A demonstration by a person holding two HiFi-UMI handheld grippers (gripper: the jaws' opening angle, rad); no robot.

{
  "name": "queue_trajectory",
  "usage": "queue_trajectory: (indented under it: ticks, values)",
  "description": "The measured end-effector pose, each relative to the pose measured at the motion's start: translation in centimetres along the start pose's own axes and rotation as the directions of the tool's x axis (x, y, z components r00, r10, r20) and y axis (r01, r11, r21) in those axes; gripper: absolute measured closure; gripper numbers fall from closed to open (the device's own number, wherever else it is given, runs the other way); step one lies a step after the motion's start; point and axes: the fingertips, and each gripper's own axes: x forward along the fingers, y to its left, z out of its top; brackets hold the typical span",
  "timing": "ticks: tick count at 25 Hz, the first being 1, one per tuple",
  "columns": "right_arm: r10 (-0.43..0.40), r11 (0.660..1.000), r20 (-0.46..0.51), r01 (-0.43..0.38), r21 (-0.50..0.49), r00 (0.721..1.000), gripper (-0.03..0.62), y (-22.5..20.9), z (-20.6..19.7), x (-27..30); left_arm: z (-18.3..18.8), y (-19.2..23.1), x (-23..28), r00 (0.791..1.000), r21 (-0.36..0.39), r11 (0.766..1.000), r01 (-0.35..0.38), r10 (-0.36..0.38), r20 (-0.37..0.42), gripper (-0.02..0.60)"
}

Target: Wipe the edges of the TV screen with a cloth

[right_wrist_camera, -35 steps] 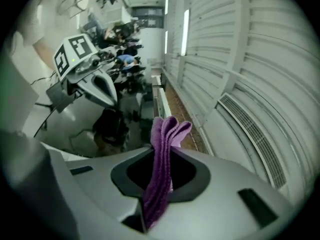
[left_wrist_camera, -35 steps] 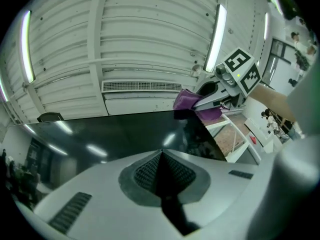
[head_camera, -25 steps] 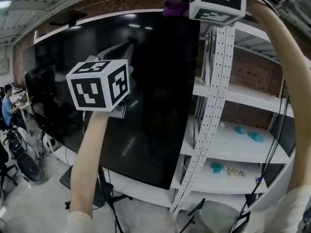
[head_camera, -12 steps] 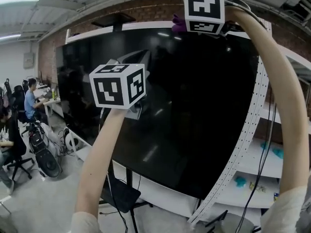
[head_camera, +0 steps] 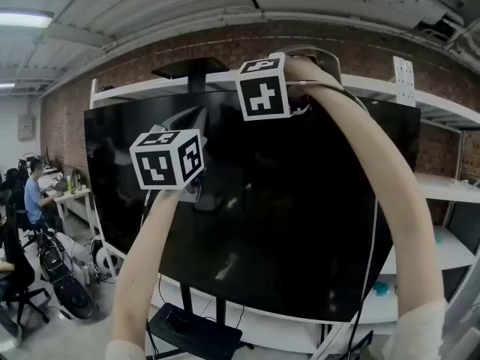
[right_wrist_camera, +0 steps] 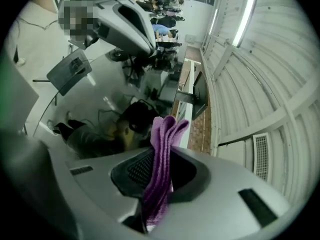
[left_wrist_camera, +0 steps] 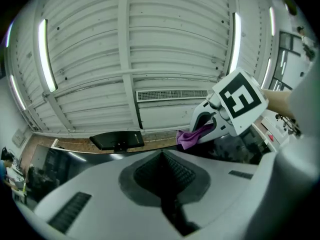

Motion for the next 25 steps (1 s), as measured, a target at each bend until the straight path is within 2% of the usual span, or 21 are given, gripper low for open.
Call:
queue_trajectory:
  ticks: [3,6,8,11,15,20,22,25]
  values:
    - [-0.064,0.998,-0.035,0.063,-0.028,0.997,0.533,-0.8,1.3,0.9,-0.2,1.9,-0.4,1.0,-0.014,1.0,0.005,-0.005,0.019,0.566]
    - [-0.094,0.994,-0.053,0.091,-0.058,0.994,0.533,-1.2,2.4,1.3,-1.3,3.4,-0.6,1.0,0.005,1.0,0.001,-0.001,0.006,0.566]
    - [-0.103,0.993,-0.051,0.1,-0.066,0.993,0.533,-1.5,3.8,1.6,-1.9,4.6,-0.7,1.0,0.015,1.0,-0.008,0.008,-0.003,0.566]
    - [-0.115,0.992,-0.02,0.113,-0.053,0.993,0.533,-2.2,6.4,1.9,-3.1,5.7,-0.5,1.0,-0.011,1.0,-0.005,0.005,-0.007,0.566]
    - [-0.095,0.995,0.041,0.096,-0.016,0.995,0.533,-2.9,9.0,2.7,-4.1,6.4,-0.3,0.999,0.083,0.996,-0.033,0.032,0.016,0.566]
    - [-0.091,0.996,0.017,0.092,-0.022,0.996,0.533,-4.5,13.2,4.1,-3.3,10.1,-1.2,0.995,0.121,0.991,-0.054,0.043,0.09,0.566]
    - [-0.1,0.995,-0.012,0.099,-0.018,0.995,0.533,-4.9,14.5,4.5,-3.1,11.5,-1.7,0.995,0.141,0.989,-0.044,0.03,0.097,0.566]
    - [-0.114,0.991,-0.017,0.113,-0.068,0.993,0.533,-5.5,18.1,6.2,-3.2,14.9,-2.7,0.996,0.141,0.989,-0.03,0.018,0.084,0.566]
